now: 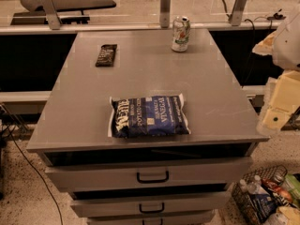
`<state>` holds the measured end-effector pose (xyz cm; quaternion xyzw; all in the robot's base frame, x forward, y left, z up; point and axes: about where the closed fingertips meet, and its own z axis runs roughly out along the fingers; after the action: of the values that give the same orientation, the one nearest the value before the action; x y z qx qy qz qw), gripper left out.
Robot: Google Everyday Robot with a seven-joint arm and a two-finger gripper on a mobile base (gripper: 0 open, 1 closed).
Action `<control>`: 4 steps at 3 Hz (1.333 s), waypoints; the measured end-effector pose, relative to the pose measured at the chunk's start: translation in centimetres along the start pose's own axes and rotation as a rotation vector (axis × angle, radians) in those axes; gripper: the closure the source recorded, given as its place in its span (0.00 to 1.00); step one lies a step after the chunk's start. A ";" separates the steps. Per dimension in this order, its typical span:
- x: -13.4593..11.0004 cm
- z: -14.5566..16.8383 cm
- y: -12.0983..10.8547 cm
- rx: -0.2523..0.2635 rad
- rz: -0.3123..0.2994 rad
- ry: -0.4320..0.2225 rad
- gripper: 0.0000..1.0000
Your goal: Pick rxbar chocolate
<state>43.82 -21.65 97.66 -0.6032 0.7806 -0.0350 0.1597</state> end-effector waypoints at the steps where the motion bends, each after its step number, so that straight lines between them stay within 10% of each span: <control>1: -0.5 0.4 -0.3 0.005 -0.003 -0.012 0.00; 4: -15.7 10.3 -8.6 0.016 0.050 -0.337 0.00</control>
Offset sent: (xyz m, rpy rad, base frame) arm 0.0853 0.0973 -0.0546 0.2287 0.0026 0.0649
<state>58.34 -7.59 93.31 -0.5795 0.7573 0.0644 0.2941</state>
